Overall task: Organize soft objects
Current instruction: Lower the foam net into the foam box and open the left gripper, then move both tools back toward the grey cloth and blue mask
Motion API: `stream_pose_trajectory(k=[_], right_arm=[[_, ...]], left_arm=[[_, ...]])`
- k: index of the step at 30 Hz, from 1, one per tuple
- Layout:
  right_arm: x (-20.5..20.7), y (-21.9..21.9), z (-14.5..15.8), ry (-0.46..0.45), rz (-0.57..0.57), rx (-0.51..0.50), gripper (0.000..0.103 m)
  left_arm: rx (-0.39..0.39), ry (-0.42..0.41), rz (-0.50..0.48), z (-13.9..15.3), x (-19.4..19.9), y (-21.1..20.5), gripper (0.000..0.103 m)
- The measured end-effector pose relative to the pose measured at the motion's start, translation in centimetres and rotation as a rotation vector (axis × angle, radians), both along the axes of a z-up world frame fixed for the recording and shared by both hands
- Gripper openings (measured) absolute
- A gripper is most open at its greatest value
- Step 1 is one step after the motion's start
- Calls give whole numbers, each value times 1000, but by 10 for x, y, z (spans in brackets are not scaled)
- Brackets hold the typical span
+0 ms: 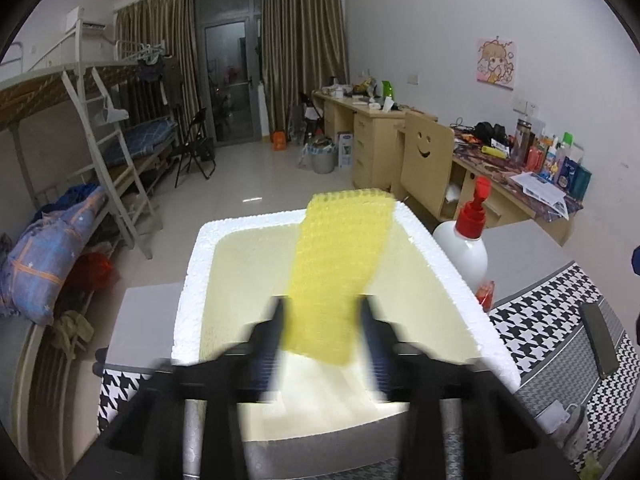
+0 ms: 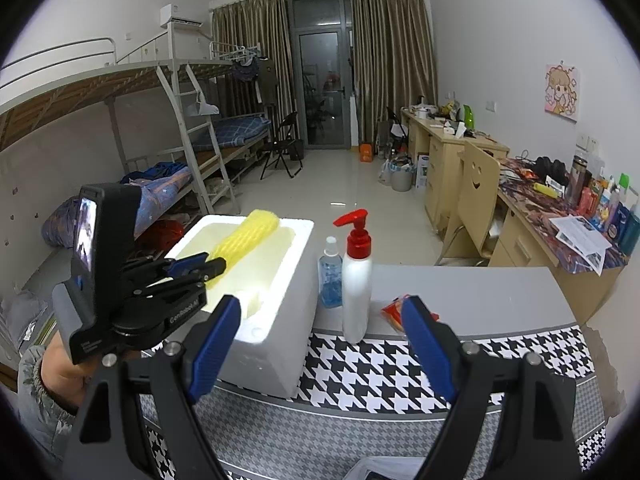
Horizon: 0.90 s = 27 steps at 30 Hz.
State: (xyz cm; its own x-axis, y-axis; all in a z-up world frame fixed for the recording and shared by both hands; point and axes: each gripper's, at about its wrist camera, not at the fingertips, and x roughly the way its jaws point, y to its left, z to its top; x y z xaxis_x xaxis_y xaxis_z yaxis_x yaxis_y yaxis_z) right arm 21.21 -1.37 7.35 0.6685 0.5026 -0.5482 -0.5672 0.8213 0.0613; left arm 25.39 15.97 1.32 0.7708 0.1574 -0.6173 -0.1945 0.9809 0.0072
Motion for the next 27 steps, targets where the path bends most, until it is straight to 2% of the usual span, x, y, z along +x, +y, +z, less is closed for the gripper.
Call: stream_pose_trajectory(k=[1,3,7,13,19,27], right_arm=[[1,0,0,1,0,0,86],[1,-2,0,2,-1,2,86],[1,-4,0,5,-6,5,86],[2,-5,-1,9,-7,11,86],[0,-6,-1,0,-7,9,86],[-15,-12,1,-28,-5,12,86]], left_arm=[[-3,-5,6,0,-1,1,72],[1,-12,13,0,-3,2,77],[6,-14,26,-1,-6,2,96],[24,-33,36,2,-14,0,102],[24,-54,39,11,-26,-3,102],[35,-127,47,27,-55,-12,102]])
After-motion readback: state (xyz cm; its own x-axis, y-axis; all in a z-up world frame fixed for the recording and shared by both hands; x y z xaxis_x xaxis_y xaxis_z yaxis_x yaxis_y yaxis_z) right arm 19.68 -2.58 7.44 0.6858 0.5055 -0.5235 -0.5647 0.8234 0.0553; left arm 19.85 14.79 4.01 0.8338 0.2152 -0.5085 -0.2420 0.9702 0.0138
